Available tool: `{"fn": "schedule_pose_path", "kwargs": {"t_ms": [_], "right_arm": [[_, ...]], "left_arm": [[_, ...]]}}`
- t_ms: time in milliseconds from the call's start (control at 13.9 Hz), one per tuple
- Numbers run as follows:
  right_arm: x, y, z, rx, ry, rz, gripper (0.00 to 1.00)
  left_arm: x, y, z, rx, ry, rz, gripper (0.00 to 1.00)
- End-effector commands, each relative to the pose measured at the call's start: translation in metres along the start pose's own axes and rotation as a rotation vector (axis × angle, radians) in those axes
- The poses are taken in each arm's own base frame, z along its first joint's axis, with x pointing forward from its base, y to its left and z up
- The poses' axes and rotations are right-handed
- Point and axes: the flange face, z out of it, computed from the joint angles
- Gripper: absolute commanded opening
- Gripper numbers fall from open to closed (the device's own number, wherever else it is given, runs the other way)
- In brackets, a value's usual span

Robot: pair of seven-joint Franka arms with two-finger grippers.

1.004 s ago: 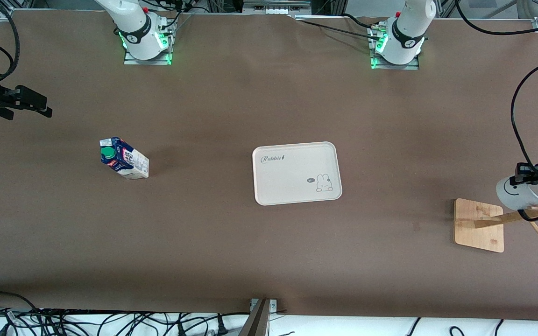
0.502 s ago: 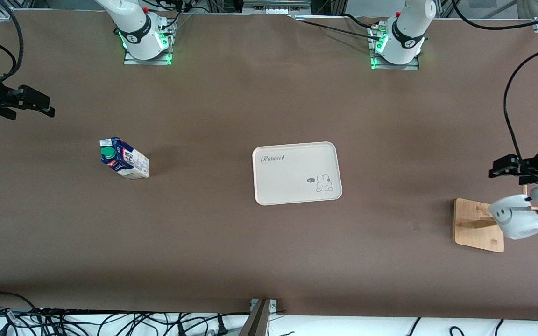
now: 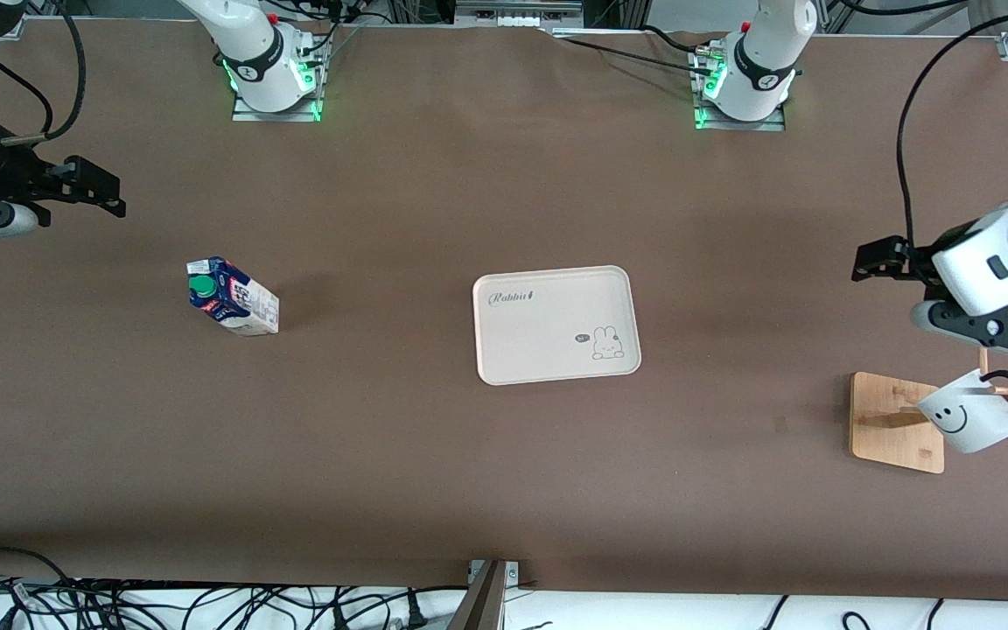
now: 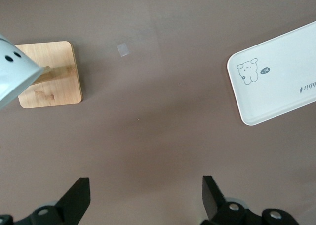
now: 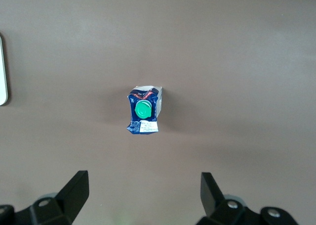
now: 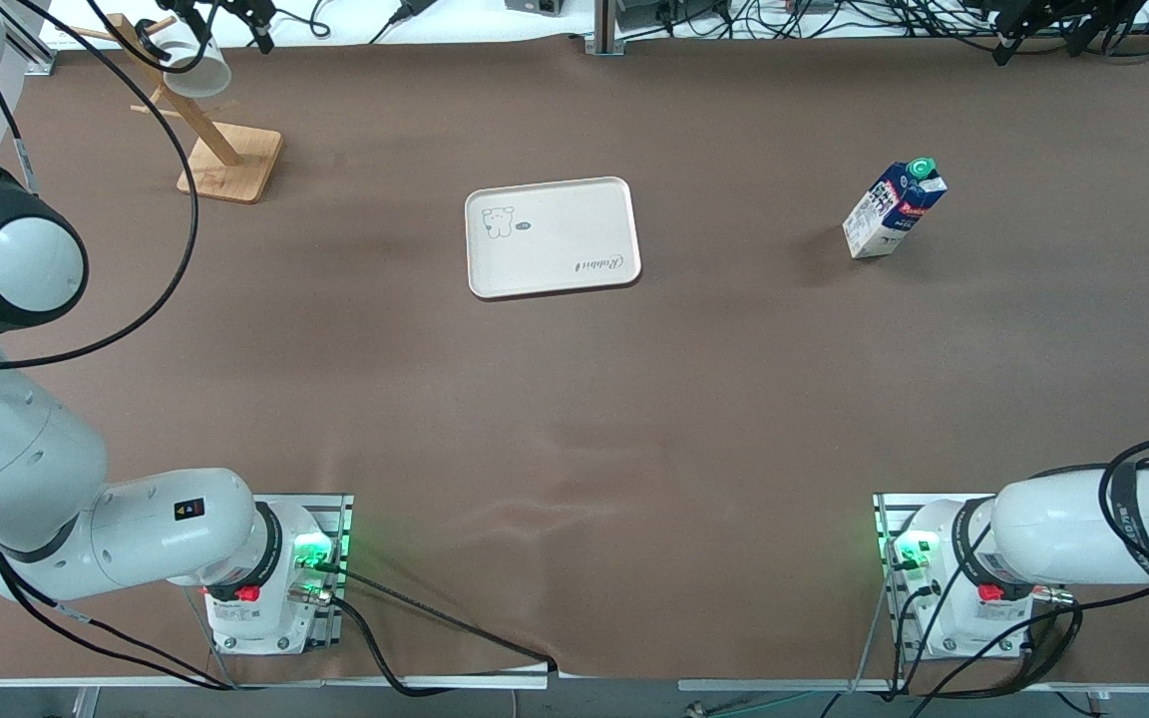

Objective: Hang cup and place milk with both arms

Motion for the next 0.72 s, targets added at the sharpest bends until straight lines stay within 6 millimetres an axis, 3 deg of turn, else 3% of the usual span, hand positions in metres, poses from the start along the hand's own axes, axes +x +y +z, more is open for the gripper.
{"fn": "schedule_pose_path", "kwargs": {"t_ms": [0, 143, 287, 502, 646], "right_arm": [[-0.002, 0.000, -0.007, -0.011, -0.002, 0.005, 1.00], [-0.002, 0.000, -0.008, -0.011, 0.000, 0.005, 1.00], [-0.003, 0.002, -0.007, -0.009, -0.003, 0.008, 1.00], [-0.003, 0.001, -0.007, -0.009, -0.003, 0.007, 1.00], [-0.003, 0.001, -0.007, -0.009, -0.003, 0.007, 1.00]], "left_arm": [[-0.040, 0.022, -0.001, 0.096, 0.084, -0.038, 1.00], [-0.066, 0.015, 0.006, 0.046, 0.211, -0.089, 1.00], [-0.080, 0.013, 0.007, 0.055, 0.230, -0.103, 1.00], [-0.084, -0.002, 0.016, 0.055, 0.204, -0.131, 1.00], [-0.075, -0.007, 0.023, 0.050, 0.186, -0.137, 1.00]]}}
